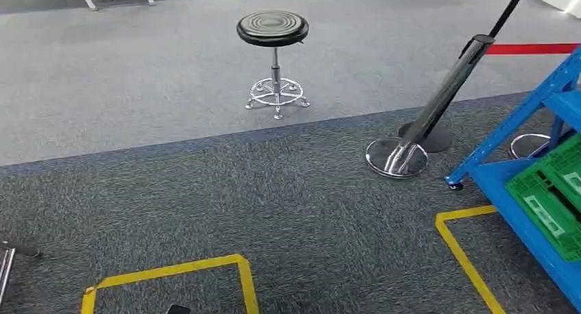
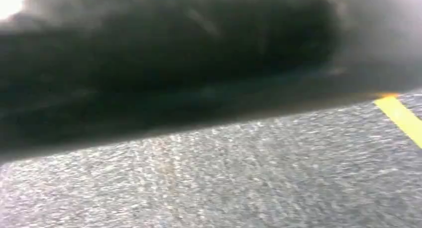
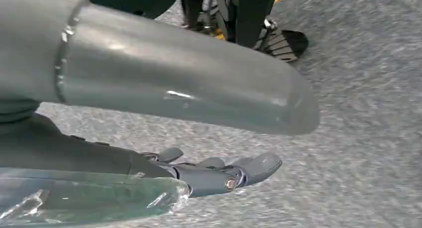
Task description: Take the parts from the cabinet and place them on the table.
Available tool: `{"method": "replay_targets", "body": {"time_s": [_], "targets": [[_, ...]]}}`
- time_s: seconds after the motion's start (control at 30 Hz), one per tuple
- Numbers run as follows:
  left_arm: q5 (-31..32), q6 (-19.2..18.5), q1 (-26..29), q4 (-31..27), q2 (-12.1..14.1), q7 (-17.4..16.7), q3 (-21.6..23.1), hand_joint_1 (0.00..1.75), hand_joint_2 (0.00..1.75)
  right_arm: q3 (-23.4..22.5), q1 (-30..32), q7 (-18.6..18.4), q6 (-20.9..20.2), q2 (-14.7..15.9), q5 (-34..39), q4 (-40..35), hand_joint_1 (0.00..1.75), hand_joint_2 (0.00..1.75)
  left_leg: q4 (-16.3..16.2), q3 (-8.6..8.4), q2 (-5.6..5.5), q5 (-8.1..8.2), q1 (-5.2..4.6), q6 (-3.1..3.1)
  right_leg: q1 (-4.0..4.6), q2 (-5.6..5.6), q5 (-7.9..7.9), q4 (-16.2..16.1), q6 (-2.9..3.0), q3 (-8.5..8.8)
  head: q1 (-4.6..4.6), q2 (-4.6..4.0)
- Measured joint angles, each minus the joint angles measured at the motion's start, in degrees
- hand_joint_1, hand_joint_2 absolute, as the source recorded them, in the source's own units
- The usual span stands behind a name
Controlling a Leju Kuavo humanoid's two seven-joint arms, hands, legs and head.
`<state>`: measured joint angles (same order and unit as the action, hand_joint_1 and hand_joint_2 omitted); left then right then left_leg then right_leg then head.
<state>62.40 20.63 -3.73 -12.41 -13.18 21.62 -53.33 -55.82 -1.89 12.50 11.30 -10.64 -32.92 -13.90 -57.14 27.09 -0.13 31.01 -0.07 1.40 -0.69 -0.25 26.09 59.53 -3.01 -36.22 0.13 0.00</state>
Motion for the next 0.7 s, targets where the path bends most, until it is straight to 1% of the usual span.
{"method": "replay_targets", "body": {"time_s": [0.03,0.07,0.1,0.13,0.17,0.2,0.23,0.27,0.3,0.33,0.37,0.4,0.43,0.47,0.5,0.53,0.57,0.6,0.63,0.67,0.7], "targets": [[0.0,0.0,-0.1,0.0,0.0,0.0,0.0,0.0,0.0,0.0,-0.1,0.0,0.0,0.0,0.0,0.0,0.0,0.0,0.0,0.14,-0.01,0.5,-0.11,-0.4,0.07,-0.19,1.51,-0.5,1.09,0.28,0.11,0.0],[0.0,0.0,-0.1,0.0,0.0,0.0,0.0,0.0,0.0,0.0,0.0,0.0,0.0,0.0,0.0,0.0,0.0,0.0,0.1,-0.17,0.06,0.88,-0.1,-0.76,0.17,0.01,0.64,-0.4,1.63,1.05,0.02,0.0],[0.1,0.0,-0.1,0.0,0.0,0.0,0.0,0.0,0.0,0.0,0.2,0.0,0.0,0.0,0.0,0.0,0.0,0.0,-0.1,-0.94,0.05,0.71,-0.05,-1.03,0.23,0.01,0.97,-0.5,2.25,0.75,-0.02,0.0],[0.1,0.0,-0.2,0.0,0.0,0.0,0.0,0.0,0.0,0.0,0.1,0.0,0.0,0.0,0.0,0.0,0.0,0.0,-0.4,-1.15,0.02,0.83,0.02,-1.2,0.05,0.23,1.07,-0.5,2.58,2.05,0.04,0.0],[0.2,0.0,-0.3,0.0,0.0,0.0,0.0,0.0,0.0,0.0,0.1,0.0,0.0,0.0,-0.1,0.0,0.0,0.0,-2.1,-0.7,0.03,0.59,0.11,-1.42,0.0,0.19,1.36,-0.8,3.01,2.85,-0.13,0.0],[0.2,0.0,-0.5,0.0,0.0,0.0,0.0,0.0,0.0,0.0,0.0,0.0,0.0,0.0,-0.1,0.0,0.0,0.0,-5.6,1.05,0.03,0.34,0.13,-1.72,0.01,0.16,1.74,-0.8,3.41,3.56,-0.26,0.0],[0.2,0.0,-0.5,0.0,0.0,0.0,0.0,0.0,0.0,0.0,-0.1,0.0,0.0,0.0,-0.1,0.0,0.0,0.0,-9.6,3.65,0.03,1.05,0.17,-1.97,0.03,0.18,2.26,-0.8,3.68,3.98,-0.39,0.0],[0.2,0.0,-0.5,0.0,0.0,0.0,0.0,0.0,0.0,0.0,-0.1,0.0,0.0,0.0,-0.1,0.0,0.0,0.0,-13.4,6.42,0.03,2.61,0.17,-2.14,0.06,0.24,2.72,-0.8,3.75,4.49,-0.39,0.0],[0.2,0.0,-0.4,0.0,0.0,0.0,0.0,0.0,0.0,0.0,0.0,0.0,0.0,0.0,-0.1,0.0,0.0,0.0,-16.4,9.18,0.03,4.63,0.16,-2.18,0.11,0.32,3.36,-0.8,3.81,5.12,-0.35,0.0],[0.3,0.0,-0.2,0.0,0.0,0.0,0.0,0.0,0.0,0.0,0.1,0.0,0.0,0.0,-0.1,0.0,0.0,0.0,-17.3,10.92,0.03,6.0,0.16,-2.1,0.19,0.45,3.99,-0.8,3.82,5.84,-0.42,0.0],[0.3,0.0,0.0,0.0,0.0,0.0,0.0,0.0,0.0,0.0,0.2,0.0,0.1,0.0,-0.1,0.0,0.0,0.0,-16.6,11.84,0.02,6.02,0.13,-1.84,0.29,0.62,4.63,-0.8,3.81,6.72,-0.37,0.0],[0.3,0.0,0.1,0.0,0.0,0.0,0.0,0.0,0.0,0.0,0.2,-0.1,0.1,0.0,-0.1,0.0,0.0,0.0,-14.7,11.93,0.02,4.81,0.0,-1.44,0.41,0.74,5.31,-0.8,3.81,7.64,-0.39,0.0],[0.3,0.0,0.1,0.0,0.0,0.0,0.0,0.0,0.0,0.0,0.1,-0.1,0.1,0.0,-0.1,0.0,0.0,0.0,-11.4,11.53,0.01,2.05,-0.22,-0.85,0.57,0.81,6.07,-0.8,3.77,8.59,-0.41,0.0],[0.3,0.0,0.1,0.0,0.0,0.0,0.0,0.0,0.0,0.0,0.1,-0.1,0.1,0.0,-0.1,0.0,0.0,0.0,-7.8,11.06,0.01,-1.95,-0.58,-0.05,0.69,0.79,6.76,-0.9,3.66,9.47,-0.44,0.0],[0.3,0.0,0.2,0.0,0.1,0.0,0.0,0.0,0.0,0.0,0.2,-0.1,0.1,0.0,-0.1,0.0,0.0,0.0,-4.5,10.89,0.02,-7.19,-1.19,0.87,0.66,0.8,7.38,-1.0,3.56,9.54,-0.37,0.0],[0.3,0.0,0.3,0.0,0.3,0.0,0.0,0.0,0.0,0.0,0.1,-0.1,0.1,-0.1,-0.1,0.2,0.0,0.0,-4.1,11.65,-0.58,-5.63,-1.89,1.12,1.06,1.2,8.28,-0.8,3.17,10.43,-0.44,0.0],[0.4,0.0,0.6,0.0,0.2,0.0,0.0,0.0,0.0,0.0,-0.2,-0.1,0.1,-0.1,-0.1,0.2,0.0,0.0,-4.0,10.86,-0.98,-5.62,-1.78,1.12,1.21,1.04,9.29,-1.1,3.05,10.75,-0.39,0.0],[0.3,0.0,0.6,0.0,0.2,0.0,-0.1,0.0,0.0,0.0,-0.1,-0.1,0.1,-0.1,-0.1,0.2,0.0,0.0,-3.6,10.59,-1.08,-5.71,-1.55,1.11,1.27,1.11,8.75,-0.2,2.83,12.05,-0.46,0.0],[0.3,0.0,0.4,0.0,0.2,0.0,-0.1,0.0,0.0,0.0,-0.1,-0.1,0.1,-0.1,-0.1,0.2,0.0,0.0,-3.5,9.87,-0.98,-5.23,-1.5,1.44,1.27,1.13,8.22,0.2,2.54,12.0,-0.44,0.0],[0.3,0.0,0.3,0.0,0.0,0.0,-0.1,0.0,0.0,0.0,-0.1,-0.2,0.1,0.0,-0.1,0.2,0.0,0.0,-3.0,9.02,-0.93,-5.39,-1.19,1.46,1.28,1.02,8.48,1.6,2.33,10.96,-0.66,0.0],[0.3,0.0,0.1,0.0,0.1,0.0,-0.1,0.0,0.0,0.0,-0.2,0.0,0.1,0.0,-0.1,0.2,0.0,0.0,-3.0,8.24,-0.9,-4.88,-1.13,1.74,1.2,0.85,8.55,4.3,1.98,9.95,-0.2,-0.02]]}}
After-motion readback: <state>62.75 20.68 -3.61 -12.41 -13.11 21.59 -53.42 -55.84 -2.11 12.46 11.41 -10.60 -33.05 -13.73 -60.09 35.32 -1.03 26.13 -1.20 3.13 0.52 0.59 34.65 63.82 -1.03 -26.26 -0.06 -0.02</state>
